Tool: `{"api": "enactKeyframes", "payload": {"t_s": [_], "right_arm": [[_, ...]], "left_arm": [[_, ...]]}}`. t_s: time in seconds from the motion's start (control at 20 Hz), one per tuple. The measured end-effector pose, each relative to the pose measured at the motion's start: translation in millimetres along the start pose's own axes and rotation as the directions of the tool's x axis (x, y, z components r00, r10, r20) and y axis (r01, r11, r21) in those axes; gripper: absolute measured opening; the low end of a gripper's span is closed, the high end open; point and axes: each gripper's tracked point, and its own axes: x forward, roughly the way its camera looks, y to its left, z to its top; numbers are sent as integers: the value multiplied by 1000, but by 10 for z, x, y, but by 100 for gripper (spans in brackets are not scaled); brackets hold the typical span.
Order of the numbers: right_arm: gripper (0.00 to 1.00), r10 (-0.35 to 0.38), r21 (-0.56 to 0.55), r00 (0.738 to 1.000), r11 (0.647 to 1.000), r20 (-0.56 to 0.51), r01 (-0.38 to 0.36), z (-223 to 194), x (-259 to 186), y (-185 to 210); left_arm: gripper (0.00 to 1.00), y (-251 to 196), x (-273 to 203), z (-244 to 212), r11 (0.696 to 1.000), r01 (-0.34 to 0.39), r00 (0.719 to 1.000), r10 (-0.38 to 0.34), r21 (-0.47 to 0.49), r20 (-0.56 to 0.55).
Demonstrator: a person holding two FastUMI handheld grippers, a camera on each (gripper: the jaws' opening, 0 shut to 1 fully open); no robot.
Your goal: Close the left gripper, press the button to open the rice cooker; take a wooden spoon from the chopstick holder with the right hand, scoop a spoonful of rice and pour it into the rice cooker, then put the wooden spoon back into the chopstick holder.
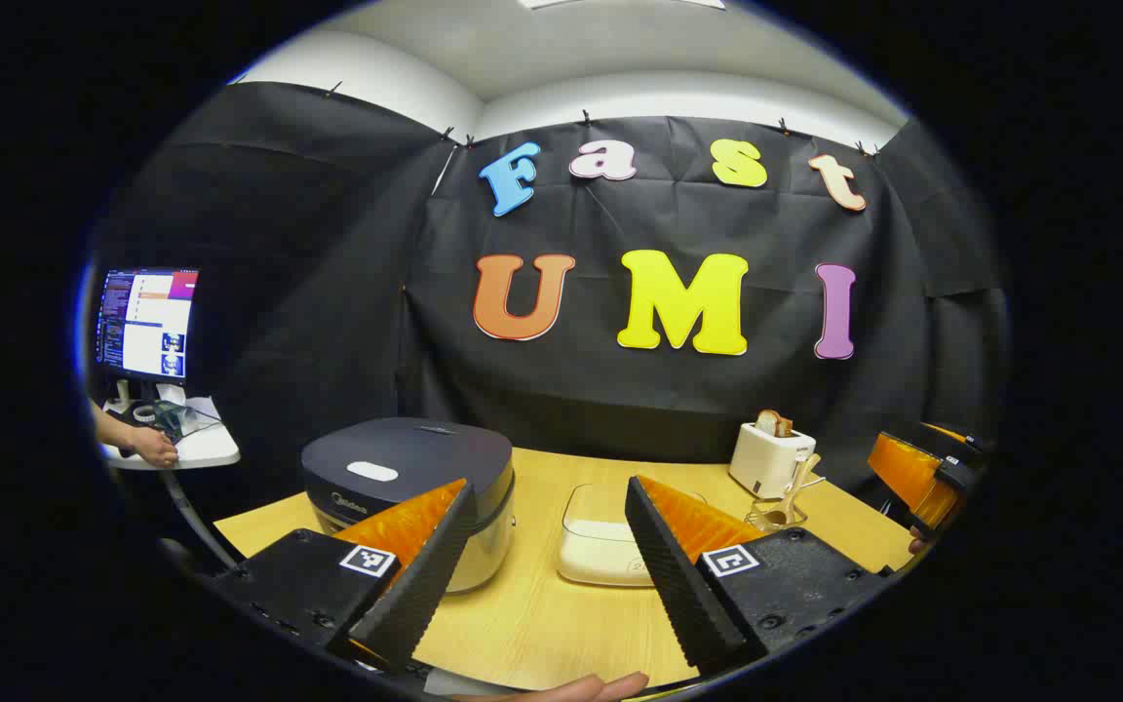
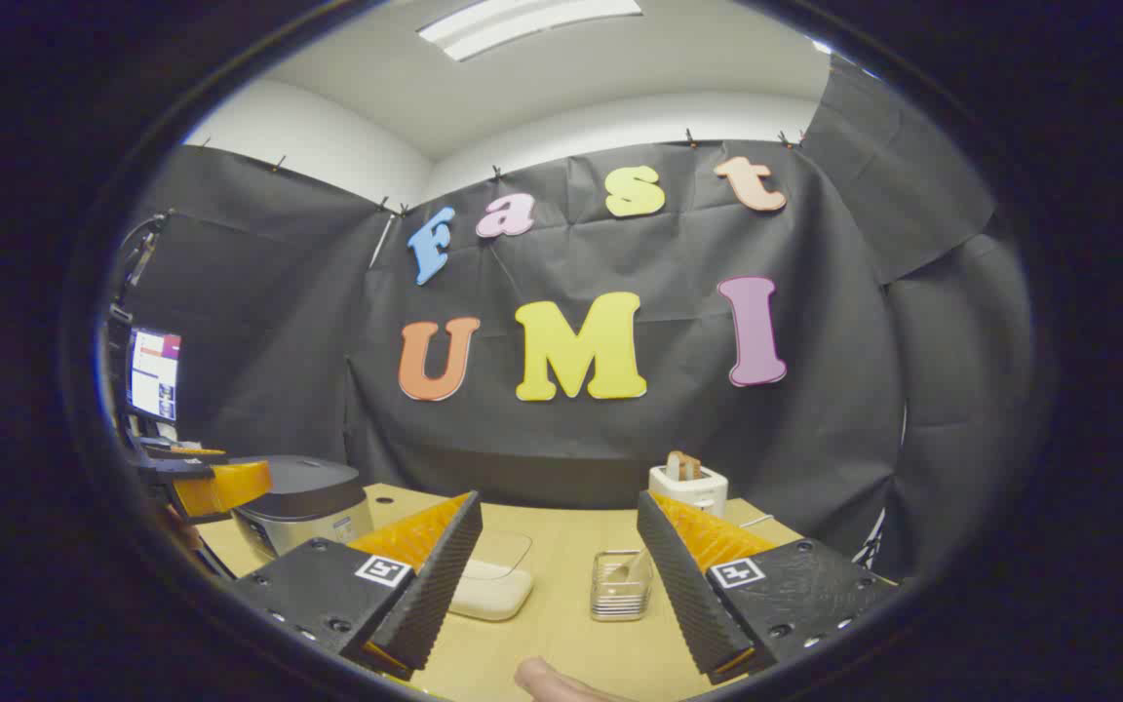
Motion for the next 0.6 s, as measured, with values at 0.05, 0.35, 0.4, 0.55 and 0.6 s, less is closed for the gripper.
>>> {"api": "enactKeyframes", "payload": {"t_s": [0.05,0.35,0.4,0.55,0.6], "right_arm": [[96,4,-9,1000,1000,-6,-4,-42,-32,-23],[95,-21,-12,1000,1000,-14,20,-51,-35,-178],[95,-19,-16,1000,1000,-13,19,-54,-42,-189],[94,-9,-29,1000,1000,-24,8,-58,-70,-173],[94,-5,-30,1000,1000,-22,5,-50,-83,-164]], "left_arm": [[98,43,-29,-29,1000,-6,1000,6,5,6],[97,0,-45,-41,999,12,1000,-13,45,17],[97,-36,-41,-69,999,24,1000,-24,48,9],[97,-35,-30,-107,996,22,1000,-22,87,2],[97,-28,-40,-96,995,17,1000,-18,101,9]]}}
